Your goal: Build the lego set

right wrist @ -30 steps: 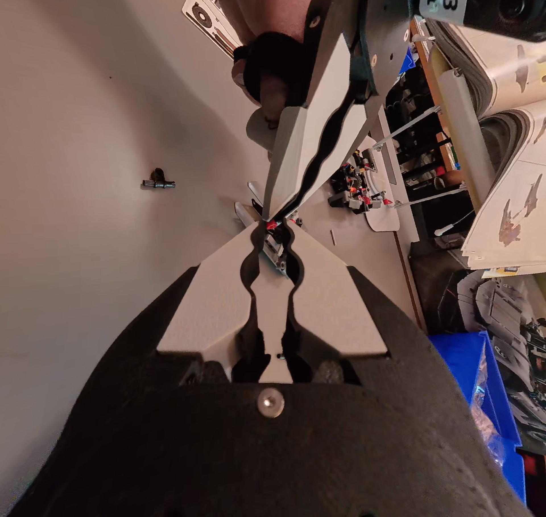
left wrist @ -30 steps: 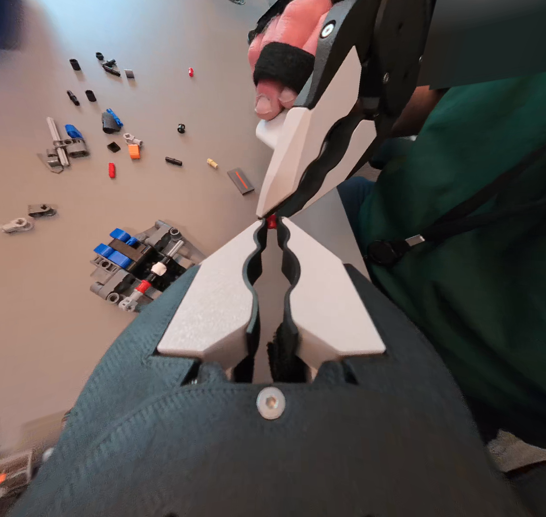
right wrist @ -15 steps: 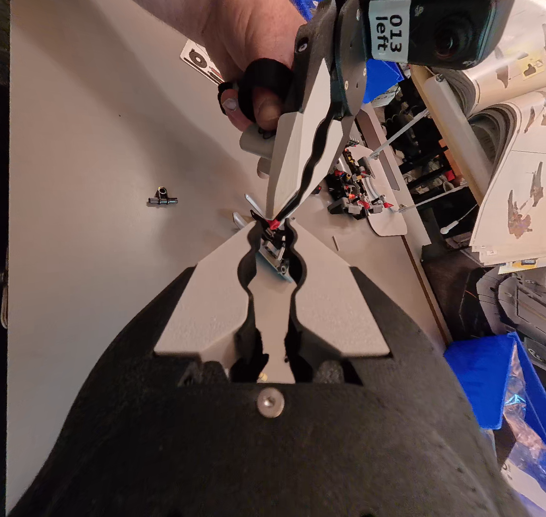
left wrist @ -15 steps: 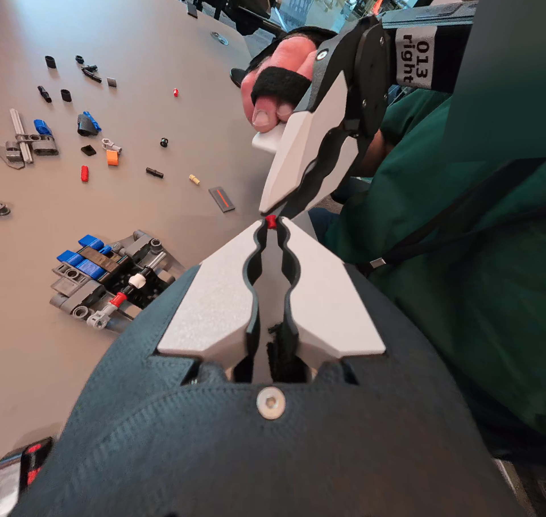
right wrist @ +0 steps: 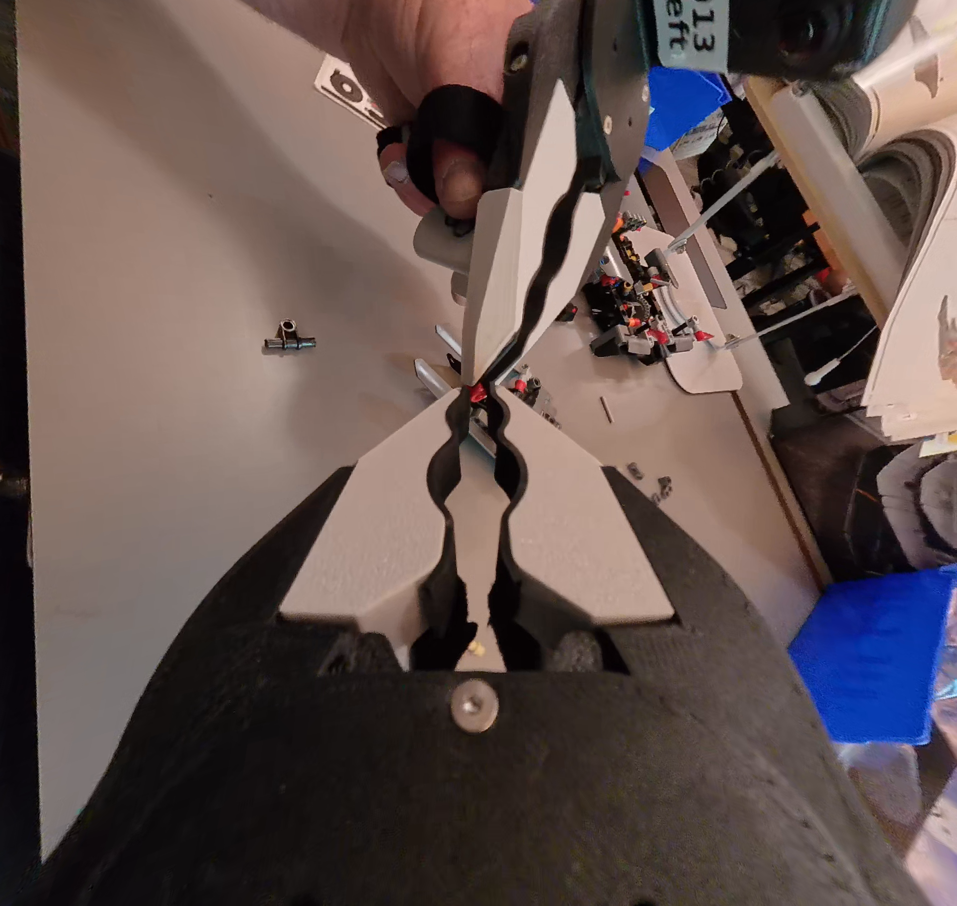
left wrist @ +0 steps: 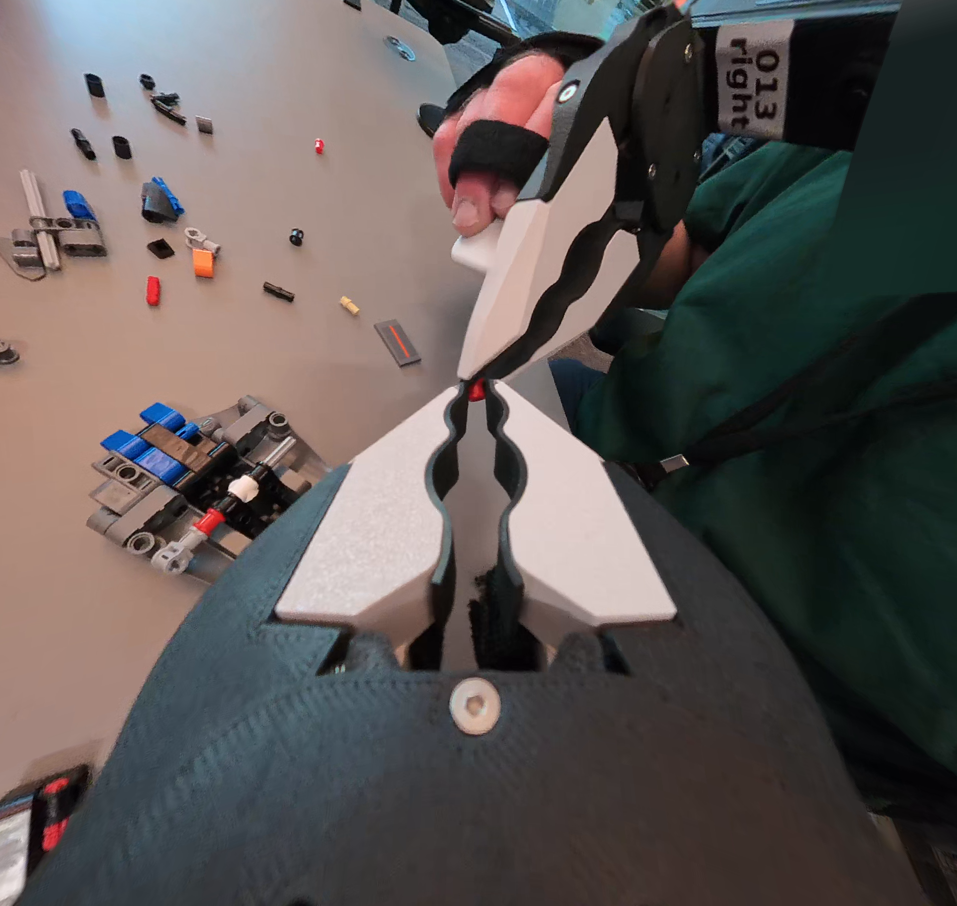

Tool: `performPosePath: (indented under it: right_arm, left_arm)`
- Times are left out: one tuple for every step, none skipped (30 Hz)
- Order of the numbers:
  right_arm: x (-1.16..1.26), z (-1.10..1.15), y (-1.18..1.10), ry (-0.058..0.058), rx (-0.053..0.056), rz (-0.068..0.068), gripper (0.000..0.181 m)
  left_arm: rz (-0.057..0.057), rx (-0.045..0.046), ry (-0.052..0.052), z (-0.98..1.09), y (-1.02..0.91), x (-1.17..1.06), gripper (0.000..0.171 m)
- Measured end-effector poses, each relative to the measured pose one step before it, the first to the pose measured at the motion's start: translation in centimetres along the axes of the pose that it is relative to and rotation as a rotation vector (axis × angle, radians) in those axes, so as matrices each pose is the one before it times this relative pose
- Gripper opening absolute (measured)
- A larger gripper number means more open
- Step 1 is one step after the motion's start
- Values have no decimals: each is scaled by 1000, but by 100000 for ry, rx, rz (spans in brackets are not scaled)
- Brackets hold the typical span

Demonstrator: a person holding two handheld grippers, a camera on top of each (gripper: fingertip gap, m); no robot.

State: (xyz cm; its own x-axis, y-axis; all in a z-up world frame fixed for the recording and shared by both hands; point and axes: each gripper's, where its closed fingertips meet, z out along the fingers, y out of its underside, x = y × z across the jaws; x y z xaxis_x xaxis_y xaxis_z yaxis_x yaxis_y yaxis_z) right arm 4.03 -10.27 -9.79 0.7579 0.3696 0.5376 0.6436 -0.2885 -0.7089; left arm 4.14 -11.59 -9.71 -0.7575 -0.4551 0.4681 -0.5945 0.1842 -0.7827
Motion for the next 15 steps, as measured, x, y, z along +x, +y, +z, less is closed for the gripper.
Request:
performPosePath:
  right_arm:
    - [180,85,171,66,133,2906,4]
    - [245,126,288,592,-313,2510,4]
    - [262,146,300,561,-182,2945,4]
    - [331,173,398,556,-559,4332,4]
    - [402,187,378,754,-460,5061,4]
    - [253,229,383,-231,-772,5304,4]
    - [275,268,355,229,-672,4573,4]
    - [278,346,499,492,-2008,4192,4]
    - [259,386,465,831,-1935,3239,4]
    - [96,375,342,147,-1562,2648,4]
    - [126,343,245,462,-1046,2605,4]
    - [5,383,286,-453,-1819,2787,4]
    - [179,420,439,529,-2640,2695,4]
    - [67,441,478,-350,-2884,2142,4]
    - [9,342,261,-384,-1329,1702,4]
  left_arm:
    - [500,1210,-1871,-88,-124,-196,7]
    - [206,1527,-2720,-204,-171,-309,14]
    - [678,621,-2699,-359,-35,-289,19]
    - [1255,883,-2940,-478,-41,-341,21]
    - [1102,929,-4582,-551,-12,-652,21]
    - [1429,-306,-4883,-532,198,-782,21]
    - [1484,-1766,-5611,-457,479,-1006,21]
    - [1288,-3035,-7209,-326,714,-1342,21]
    - [1161,-3136,-6026,-163,730,-1185,22]
    - [1051,-2831,-4354,-3,650,-912,23]
    - [1816,-2695,-4628,104,550,-873,23]
    - [2541,-2496,-3578,202,456,-627,24]
    - [2183,-2653,-1349,323,422,-249,25]
    - [1741,-2511,-1780,372,362,-292,27]
    - [2082,-2153,-2655,380,312,-374,29]
